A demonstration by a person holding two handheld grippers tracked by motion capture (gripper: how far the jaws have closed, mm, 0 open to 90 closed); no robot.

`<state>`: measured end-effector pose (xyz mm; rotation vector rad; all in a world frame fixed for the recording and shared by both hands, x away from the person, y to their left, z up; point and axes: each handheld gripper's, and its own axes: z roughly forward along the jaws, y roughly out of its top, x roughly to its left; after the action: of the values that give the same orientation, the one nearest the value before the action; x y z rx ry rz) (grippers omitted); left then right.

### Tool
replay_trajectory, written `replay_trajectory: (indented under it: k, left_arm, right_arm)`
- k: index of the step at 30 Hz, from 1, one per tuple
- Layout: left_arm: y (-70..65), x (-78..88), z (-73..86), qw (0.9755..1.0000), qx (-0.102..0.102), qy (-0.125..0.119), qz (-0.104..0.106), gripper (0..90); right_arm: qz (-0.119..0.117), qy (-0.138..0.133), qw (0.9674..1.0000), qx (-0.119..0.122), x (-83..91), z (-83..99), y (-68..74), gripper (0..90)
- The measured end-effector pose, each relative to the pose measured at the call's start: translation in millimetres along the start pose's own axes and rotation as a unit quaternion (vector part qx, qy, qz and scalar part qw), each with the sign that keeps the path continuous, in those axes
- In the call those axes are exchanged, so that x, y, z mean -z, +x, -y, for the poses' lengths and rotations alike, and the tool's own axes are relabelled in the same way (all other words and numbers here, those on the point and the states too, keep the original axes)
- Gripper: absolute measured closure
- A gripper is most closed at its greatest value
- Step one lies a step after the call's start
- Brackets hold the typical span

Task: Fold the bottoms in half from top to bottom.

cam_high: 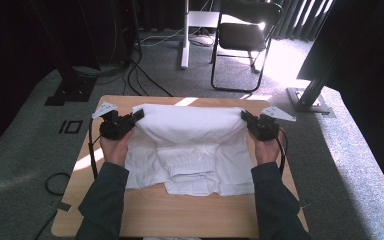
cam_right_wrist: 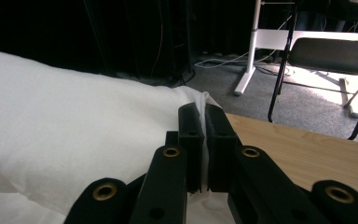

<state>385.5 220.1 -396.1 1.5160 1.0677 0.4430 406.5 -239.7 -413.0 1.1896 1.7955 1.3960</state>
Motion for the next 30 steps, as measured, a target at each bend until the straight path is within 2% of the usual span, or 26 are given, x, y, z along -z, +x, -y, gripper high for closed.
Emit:
replay_trajectory:
  k: [2,3,4,7,8,10,11,12,13,14,15,16,19,20,21,23,24,25,27,28,29,30]
  left_arm:
    - [-0.8,2.8,3.0,1.0,0.003,0.003,0.004,85.4]
    - [-2.4,8.5,10.7,0.9999,0.001,0.01,0.005,85.4]
    - [-3.4,11.8,16.5,0.9998,0.003,0.015,0.01,83.9]
    - [-7.4,22.8,37.5,0.9989,0.003,0.037,0.028,80.3]
    - [-8.2,27.6,43.6,0.9987,0.003,0.039,0.034,72.8]
    - [-7.9,35.6,50.3,0.9984,0.003,0.039,0.041,61.1]
    - [-8.2,38.4,50.4,0.9987,-0.004,0.041,0.029,59.2]
    - [-8.6,39.4,48.9,0.999,-0.008,0.039,0.021,59.2]
    - [-8.8,38.9,46.3,0.9989,-0.009,0.041,0.02,58.7]
    - [-8.8,38.9,46.3,0.9989,-0.009,0.041,0.02,58.1]
    - [-13.1,33.3,40.9,0.9987,-0.009,0.047,0.019,58.1]
    - [-17.1,28.4,38.9,0.9984,-0.011,0.05,0.023,58.1]
    - [-32.2,8.7,39.7,0.9968,-0.02,0.072,0.03,58.1]
    - [-37.3,0.6,43.2,0.996,-0.022,0.079,0.034,58.2]
    - [-41.9,-7.3,48.3,0.9951,-0.024,0.089,0.038,58.2]
    - [-51.6,-24.6,65.0,0.9916,-0.028,0.118,0.045,58.9]
    - [-55.6,-31.0,74.0,0.9896,-0.034,0.133,0.044,59.0]
    - [-58.3,-35.4,81.0,0.9879,-0.037,0.144,0.045,59.0]
    - [-64.2,-45.0,100.3,0.9829,-0.05,0.172,0.043,59.5]
    - [-66.2,-49.1,110.5,0.9805,-0.06,0.184,0.036,59.5]
    - [-66.6,-52.7,120.1,0.977,-0.073,0.198,0.028,60.4]
    - [-65.6,-55.7,129.4,0.9742,-0.081,0.209,0.022,61.9]
  right_arm:
    - [-0.004,0.006,1.0,0.003,2.4,2.6,1.2,86.7]
    - [-0.007,0.009,0.9999,0.007,5.2,6.3,2.3,86.5]
    - [-0.016,0.032,0.9992,0.018,13.2,22.6,6.4,85.9]
    - [-0.018,0.05,0.9983,0.024,19.2,38.0,10.0,85.5]
    - [-0.02,0.068,0.9971,0.027,26.0,53.2,12.1,82.2]
    - [-0.028,0.074,0.9963,0.033,32.5,63.1,12.4,68.9]
    - [-0.023,0.074,0.9961,0.042,35.0,64.0,13.4,59.3]
    - [-0.023,0.074,0.9961,0.042,35.0,64.0,13.4,59.3]
    - [-0.018,0.064,0.9967,0.045,37.3,62.2,13.9,53.5]
    - [-0.018,0.064,0.9967,0.045,37.3,62.2,13.9,53.5]
    - [-0.017,0.052,0.9976,0.043,39.1,58.3,14.6,49.8]
    - [-0.02,0.038,0.998,0.047,34.5,42.3,23.3,46.3]
    - [-0.026,0.044,0.9969,0.06,23.8,36.7,34.7,46.6]
    - [-0.035,0.058,0.9951,0.071,8.6,38.1,47.9,47.4]
    - [-0.035,0.058,0.9951,0.071,8.6,38.1,47.9,47.4]
    - [-0.051,0.093,0.991,0.082,-18.0,53.6,68.2,49.0]
    - [-0.052,0.102,0.9896,0.086,-25.8,60.6,73.1,49.4]
    - [-0.052,0.102,0.9896,0.086,-25.8,60.6,73.1,49.4]
    - [-0.061,0.134,0.986,0.078,-43.4,82.1,81.8,49.6]
    - [-0.061,0.134,0.986,0.078,-43.4,82.1,81.8,49.6]
    - [-0.062,0.145,0.9842,0.08,-47.9,90.2,84.4,49.8]
    - [-0.058,0.166,0.9809,0.083,-52.8,105.2,88.9,50.0]
